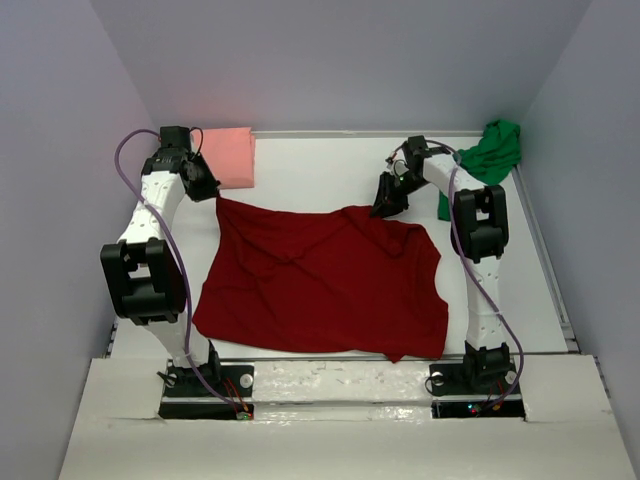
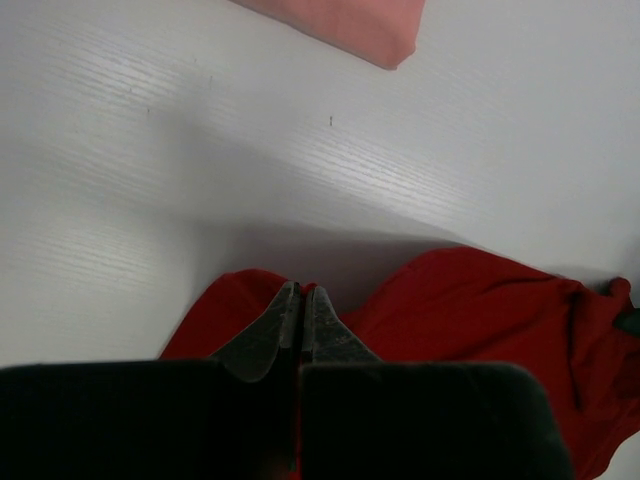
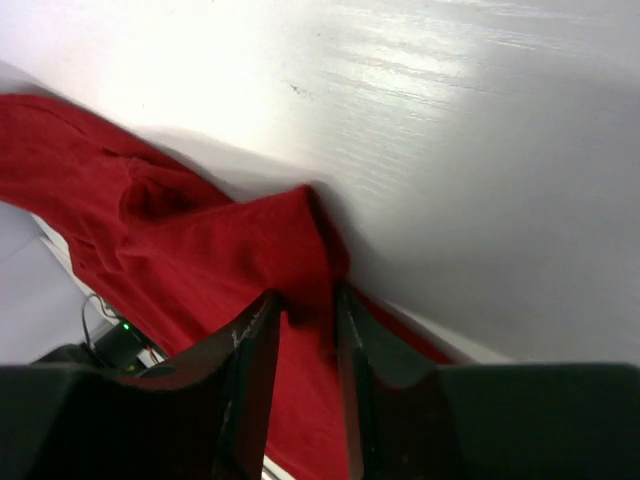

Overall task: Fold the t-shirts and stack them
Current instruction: Flatten the tshirt out

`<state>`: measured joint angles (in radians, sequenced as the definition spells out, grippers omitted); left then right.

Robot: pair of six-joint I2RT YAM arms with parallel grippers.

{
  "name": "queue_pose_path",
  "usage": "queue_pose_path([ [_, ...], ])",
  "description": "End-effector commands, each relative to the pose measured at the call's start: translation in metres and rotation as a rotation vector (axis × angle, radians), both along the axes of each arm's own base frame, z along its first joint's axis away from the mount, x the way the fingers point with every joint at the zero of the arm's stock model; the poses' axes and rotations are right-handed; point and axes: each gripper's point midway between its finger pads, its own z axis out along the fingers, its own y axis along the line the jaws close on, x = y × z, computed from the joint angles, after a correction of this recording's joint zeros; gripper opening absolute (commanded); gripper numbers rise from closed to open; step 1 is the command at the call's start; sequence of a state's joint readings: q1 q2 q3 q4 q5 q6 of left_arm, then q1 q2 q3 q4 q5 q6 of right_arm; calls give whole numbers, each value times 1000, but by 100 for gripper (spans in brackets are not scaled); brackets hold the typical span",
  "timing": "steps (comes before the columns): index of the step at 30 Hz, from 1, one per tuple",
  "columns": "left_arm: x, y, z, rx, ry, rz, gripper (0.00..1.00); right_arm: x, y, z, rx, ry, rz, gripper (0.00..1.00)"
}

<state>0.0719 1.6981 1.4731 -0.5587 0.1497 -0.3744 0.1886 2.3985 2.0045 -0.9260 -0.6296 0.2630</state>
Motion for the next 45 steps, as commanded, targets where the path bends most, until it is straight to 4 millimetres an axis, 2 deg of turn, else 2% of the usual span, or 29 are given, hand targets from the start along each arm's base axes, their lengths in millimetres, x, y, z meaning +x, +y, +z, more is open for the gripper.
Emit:
queue_pose_path([
  [1, 5, 0, 11, 7, -23, -23, 0, 5, 3, 7, 45, -28, -5, 21],
  [4, 6, -1, 9, 7, -23, -23, 0, 7, 5, 17, 57, -42, -10, 0],
  [9, 7, -3, 9, -7, -25, -24, 0, 6, 9, 39, 90, -64, -12, 0],
  [13, 8, -4, 7, -15, -26, -23, 0, -6, 17, 50, 129, -45, 5, 0],
  [17, 8, -6, 6, -24, -25, -22, 0, -26, 36, 63, 167, -26, 49, 0],
  [22, 10, -6, 5, -27, -26, -25, 0, -61, 60, 57, 171, 70, 109, 0],
  [24, 10, -7, 5, -30, -26, -24, 0, -78, 66, 50, 171, 134, 134, 9],
  [25, 10, -7, 5, -29, -26, -25, 0, -87, 72, 44, 169, 159, 154, 34],
  [26, 10, -7, 4, -30, -26, -24, 0, -95, 73, 41, 162, 188, 163, 52],
  [27, 10, -7, 4, -33, -26, -23, 0, -99, 71, 36, 154, 205, 170, 81],
  [29, 10, -7, 3, -33, -23, -24, 0, -107, 74, 31, 144, 228, 188, 87],
  [30, 10, -8, 3, -33, -23, -27, 0, -107, 74, 31, 142, 223, 189, 93],
  [37, 8, -8, 2, -34, -22, -30, 0, -89, 69, 46, 103, 150, 181, 94],
  [42, 7, -8, 1, -31, -20, -33, 0, -72, 52, 61, 120, 117, 136, 93],
  [45, 6, -8, 0, -28, -17, -37, 0, -70, 43, 64, 78, 94, 132, 92],
])
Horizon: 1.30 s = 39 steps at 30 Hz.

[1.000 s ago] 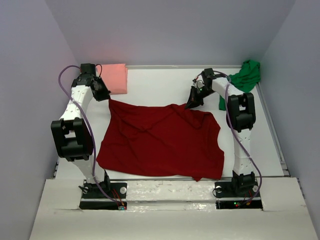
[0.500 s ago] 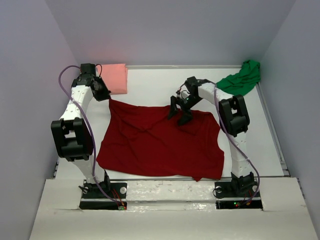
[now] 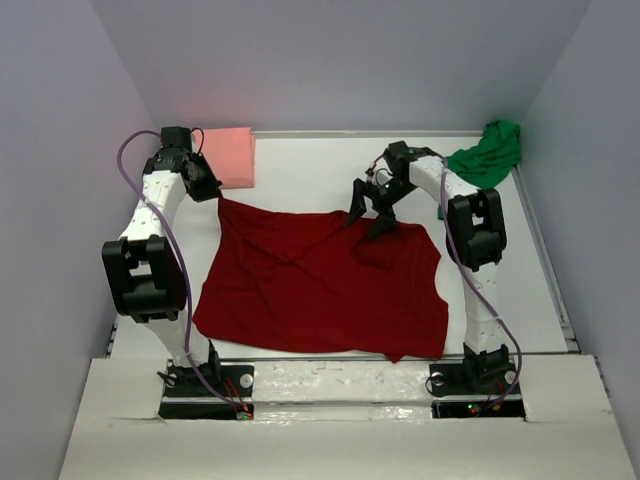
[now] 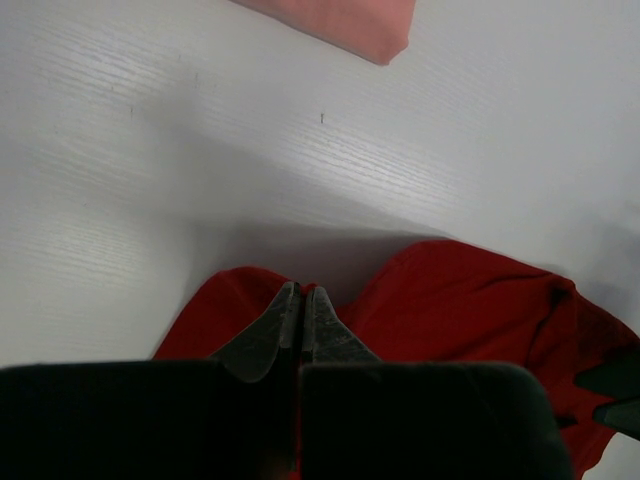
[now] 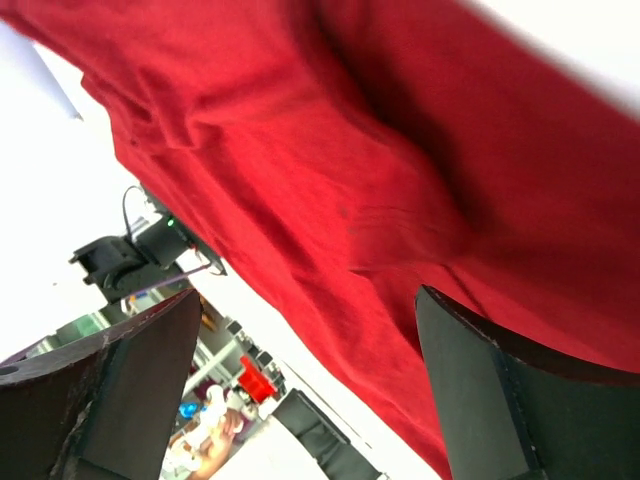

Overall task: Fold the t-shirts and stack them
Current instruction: Flatten the tshirt out

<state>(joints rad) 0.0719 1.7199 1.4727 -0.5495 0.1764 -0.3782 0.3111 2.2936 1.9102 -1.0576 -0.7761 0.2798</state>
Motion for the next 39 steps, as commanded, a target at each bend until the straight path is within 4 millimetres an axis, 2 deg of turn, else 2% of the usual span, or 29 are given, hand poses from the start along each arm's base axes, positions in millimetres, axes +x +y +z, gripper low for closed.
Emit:
queue_pose_path([
  [1, 4, -3, 7, -3, -29, -24, 0, 7, -17, 23, -46, -74, -6, 91],
  [4, 5, -3, 7, -5, -31, -27, 0, -6, -30, 19, -110, -83, -5, 87],
  [6, 5, -3, 7, -4, -31, -31, 0, -4, -35, 19, -137, -141, -32, 85],
  [7, 5, -3, 7, -3, -30, -32, 0, -14, -41, 23, -152, -160, -43, 83],
  [9, 4, -3, 5, -3, -27, -33, 0, -9, -45, 30, -165, -245, -77, 77],
  [10, 4, -3, 5, -3, -26, -33, 0, -21, -51, 40, -170, -280, -93, 75],
  [11, 4, -3, 5, -2, -24, -34, 0, -14, -53, 46, -172, -352, -118, 73],
  [12, 4, -4, 5, -2, -26, -36, 0, -15, -57, 52, -181, -391, -133, 72],
  [13, 4, -4, 3, -4, -20, -37, 0, -24, -70, 62, -222, -467, -166, 70],
  [15, 4, -4, 3, -4, -20, -41, 0, -28, -74, 63, -236, -481, -174, 67],
  [17, 3, -5, 2, -6, -17, -47, 0, -42, -85, 57, -275, -475, -189, 66],
  [18, 4, -5, 1, -7, -15, -47, 0, -51, -89, 47, -294, -448, -188, 65],
  [22, 4, -4, 1, 3, -12, -60, 0, -62, -100, 33, -350, -417, -235, 60],
  [26, 3, -3, 4, 19, -14, -71, 0, -65, -96, 19, -354, -377, -235, 60],
  [34, 3, -3, 4, 23, -14, -81, 0, -51, -79, 9, -325, -394, -225, 60],
  [39, 5, -3, 4, 22, -15, -84, 0, -49, -77, 1, -327, -381, -220, 59],
])
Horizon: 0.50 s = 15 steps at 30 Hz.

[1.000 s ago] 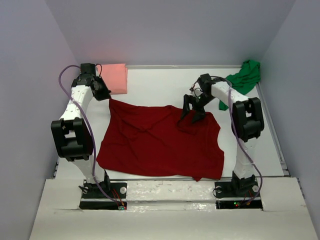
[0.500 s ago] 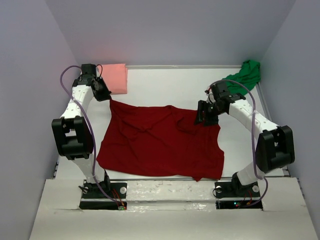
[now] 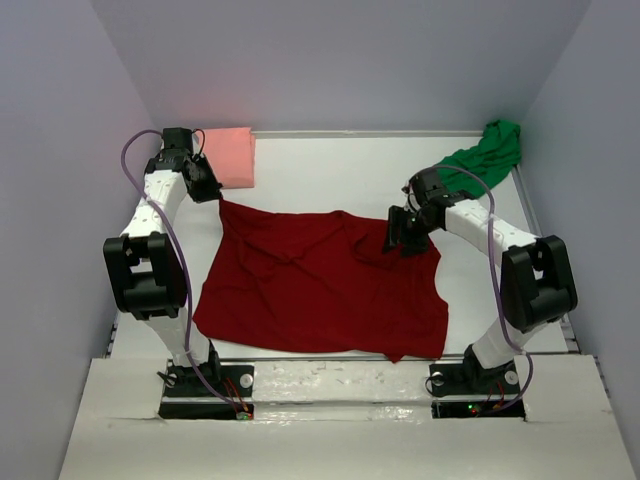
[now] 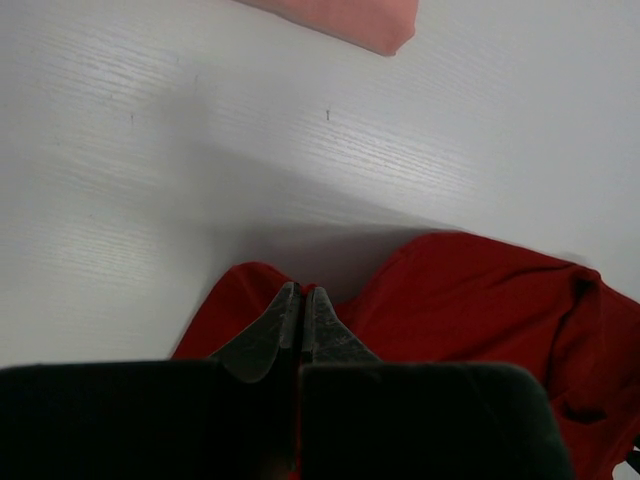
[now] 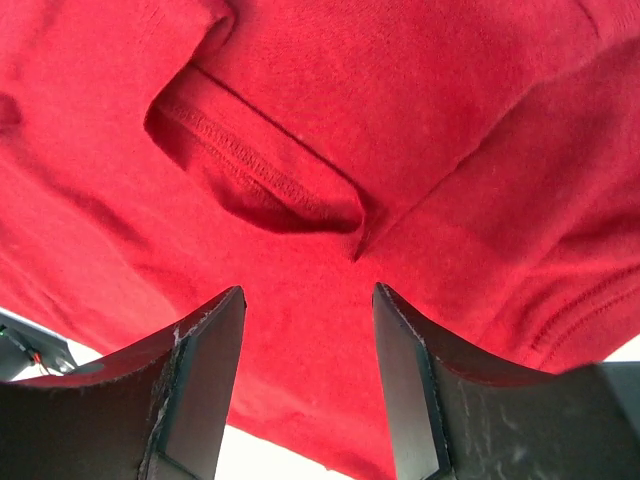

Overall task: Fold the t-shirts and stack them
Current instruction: Flatten the tshirt out

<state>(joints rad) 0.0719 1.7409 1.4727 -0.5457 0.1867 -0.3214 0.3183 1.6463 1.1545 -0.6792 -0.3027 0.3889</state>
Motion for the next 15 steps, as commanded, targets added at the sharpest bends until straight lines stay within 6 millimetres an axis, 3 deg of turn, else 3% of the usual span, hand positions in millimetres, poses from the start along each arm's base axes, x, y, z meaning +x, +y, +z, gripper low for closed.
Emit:
queue_pose_path([
  [1, 4, -4, 11, -6, -22, -33, 0, 17, 9, -1, 17, -46, 0, 59],
  [15, 3, -3, 11, -5, -16, -28, 0, 21, 14, -26, 25, -15, 22, 58],
])
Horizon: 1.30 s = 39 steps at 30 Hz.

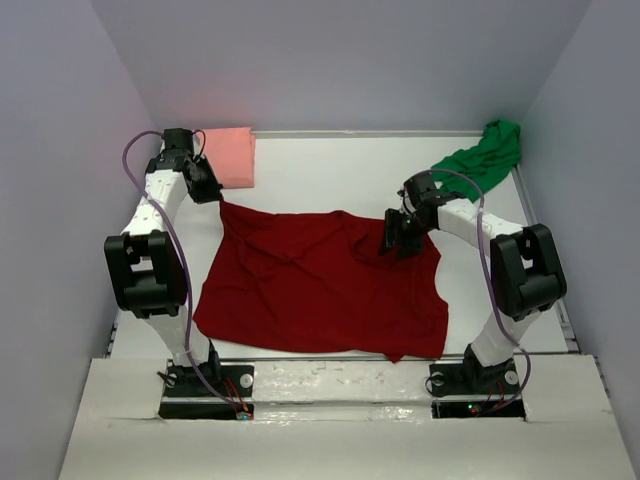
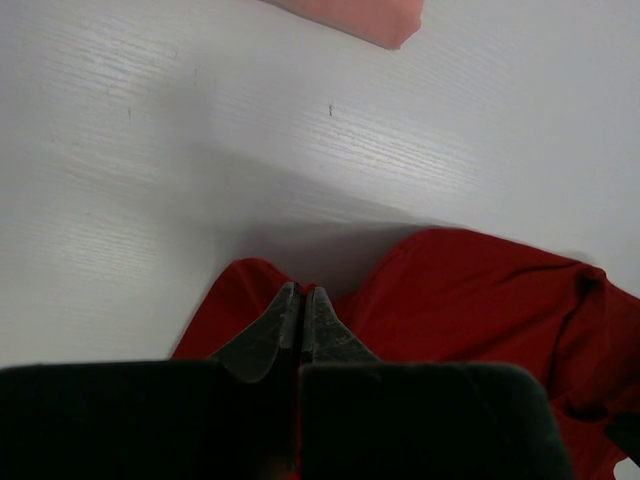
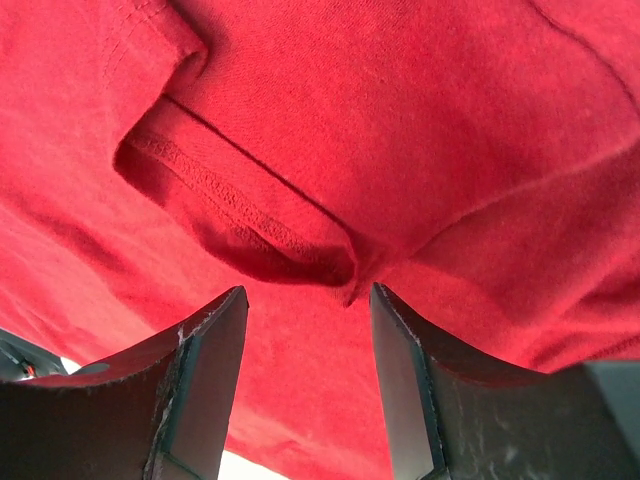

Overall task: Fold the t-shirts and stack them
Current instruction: Flatten the tshirt out

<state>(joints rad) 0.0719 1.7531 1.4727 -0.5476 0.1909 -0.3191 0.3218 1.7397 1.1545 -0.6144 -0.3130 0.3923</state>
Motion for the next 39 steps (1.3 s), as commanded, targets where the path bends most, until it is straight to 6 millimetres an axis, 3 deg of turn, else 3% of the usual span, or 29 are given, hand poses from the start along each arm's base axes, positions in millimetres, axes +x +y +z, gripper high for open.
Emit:
queue_pose_path([
  [1, 3, -2, 16, -1, -29, -24, 0, 12, 8, -1, 24, -45, 17, 58],
  [11, 6, -1, 20, 4, -31, -23, 0, 13, 11, -12, 32, -29, 26, 57],
  [14, 7, -1, 22, 5, -33, -22, 0, 12, 10, -14, 31, -24, 26, 35],
  [17, 8, -1, 24, 8, -37, -20, 0, 12, 11, -13, 36, -22, 27, 27],
  [21, 8, -1, 22, 1, -32, -19, 0, 8, 11, -17, 40, -8, 31, 29],
  [28, 7, -1, 23, 6, -35, -18, 0, 2, 10, -21, 39, 10, 34, 55],
  [30, 6, -1, 23, 5, -35, -16, 0, 1, 10, -23, 38, 15, 34, 56],
  [34, 4, -1, 20, 4, -30, -15, 0, -4, 9, -26, 38, 28, 34, 30],
  [37, 4, -1, 21, 3, -32, -14, 0, -5, 10, -27, 42, 35, 33, 26],
  [39, 5, -1, 21, 4, -33, -13, 0, -5, 10, -28, 45, 41, 32, 12],
])
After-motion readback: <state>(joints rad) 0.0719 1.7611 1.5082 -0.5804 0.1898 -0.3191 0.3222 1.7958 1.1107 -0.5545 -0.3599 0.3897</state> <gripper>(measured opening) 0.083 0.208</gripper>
